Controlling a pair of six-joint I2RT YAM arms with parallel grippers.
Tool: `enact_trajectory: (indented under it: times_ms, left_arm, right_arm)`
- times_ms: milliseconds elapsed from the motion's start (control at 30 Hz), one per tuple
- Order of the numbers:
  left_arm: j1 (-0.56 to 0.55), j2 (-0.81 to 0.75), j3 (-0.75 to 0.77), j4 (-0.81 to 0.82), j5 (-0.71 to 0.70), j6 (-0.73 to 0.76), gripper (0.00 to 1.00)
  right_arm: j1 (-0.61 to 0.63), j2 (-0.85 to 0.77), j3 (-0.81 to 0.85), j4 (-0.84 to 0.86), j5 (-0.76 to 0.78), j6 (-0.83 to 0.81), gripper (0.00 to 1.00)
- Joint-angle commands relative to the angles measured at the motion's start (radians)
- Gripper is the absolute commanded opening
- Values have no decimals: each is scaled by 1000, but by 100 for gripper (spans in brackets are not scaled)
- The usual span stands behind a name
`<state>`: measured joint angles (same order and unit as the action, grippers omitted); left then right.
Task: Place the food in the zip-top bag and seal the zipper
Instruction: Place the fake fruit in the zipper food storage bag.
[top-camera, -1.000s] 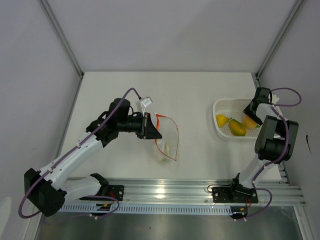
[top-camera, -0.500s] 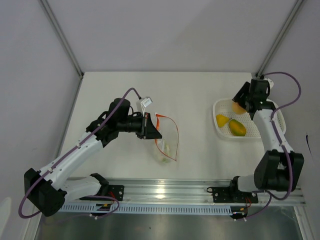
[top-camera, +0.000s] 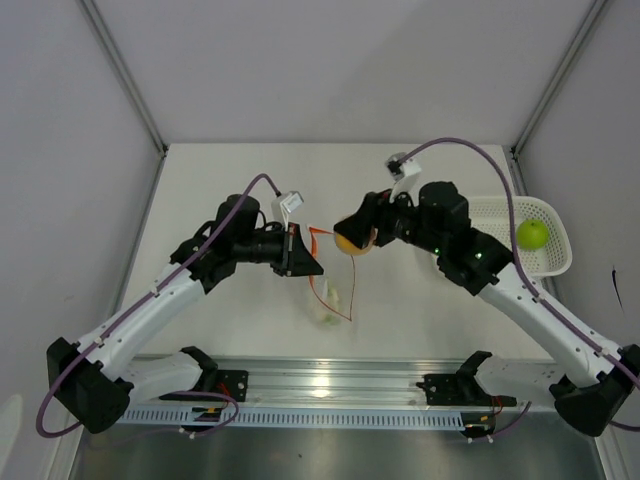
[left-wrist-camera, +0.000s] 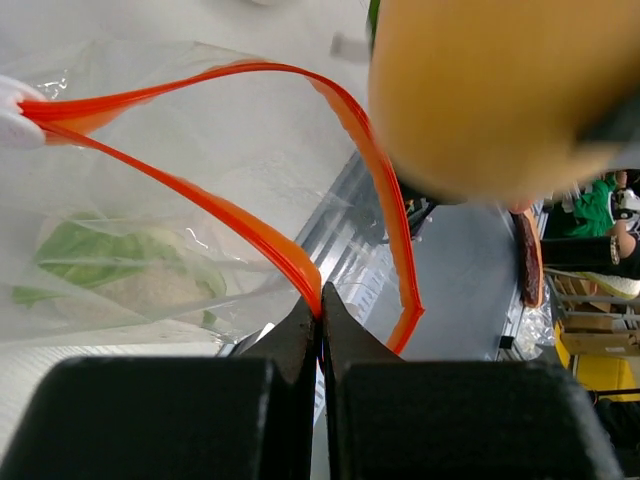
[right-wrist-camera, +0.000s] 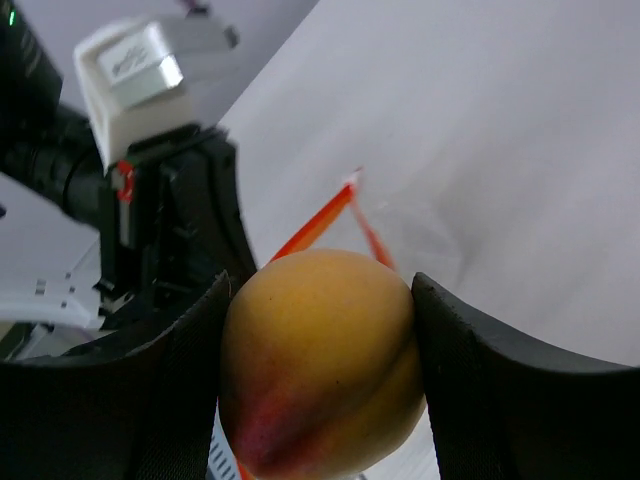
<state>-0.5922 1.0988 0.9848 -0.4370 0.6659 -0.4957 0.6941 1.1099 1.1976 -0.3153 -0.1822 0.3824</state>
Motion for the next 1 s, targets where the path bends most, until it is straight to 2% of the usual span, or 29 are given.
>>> enact_trajectory:
  times_ms: [0, 67, 233, 333, 400, 567, 733, 933, 967]
  left_arm:
    - [8, -24, 58, -14, -18, 22, 0]
    - [8, -27, 60, -16, -25, 25, 1]
    - [8, -28, 57, -28, -32, 26, 1]
    - [8, -34, 49, -32, -43, 31, 1]
    - [6, -37, 46, -39, -49, 34, 1]
    - [6, -45, 25, -39, -65, 37, 1]
    - [6, -57, 28, -46, -71, 45, 1]
    - [6, -57, 23, -49, -68, 51, 1]
    - [6, -57, 22, -49, -69, 51, 1]
  right_arm:
    - [140, 37, 25, 27, -14, -75, 17]
    - [192, 42, 14, 45, 46, -86, 17]
    - [297, 54, -9, 74, 70, -114, 17]
    - [308, 68, -16, 29, 148, -100, 17]
    - [308, 83, -24, 4, 280, -73, 19]
    - [317, 139, -32, -42, 368, -48, 22]
    - [344, 185, -15, -90, 541, -51, 27]
    - [344, 251, 10, -62, 585, -66, 36]
    - [344, 258, 19, -56, 590, -69, 44]
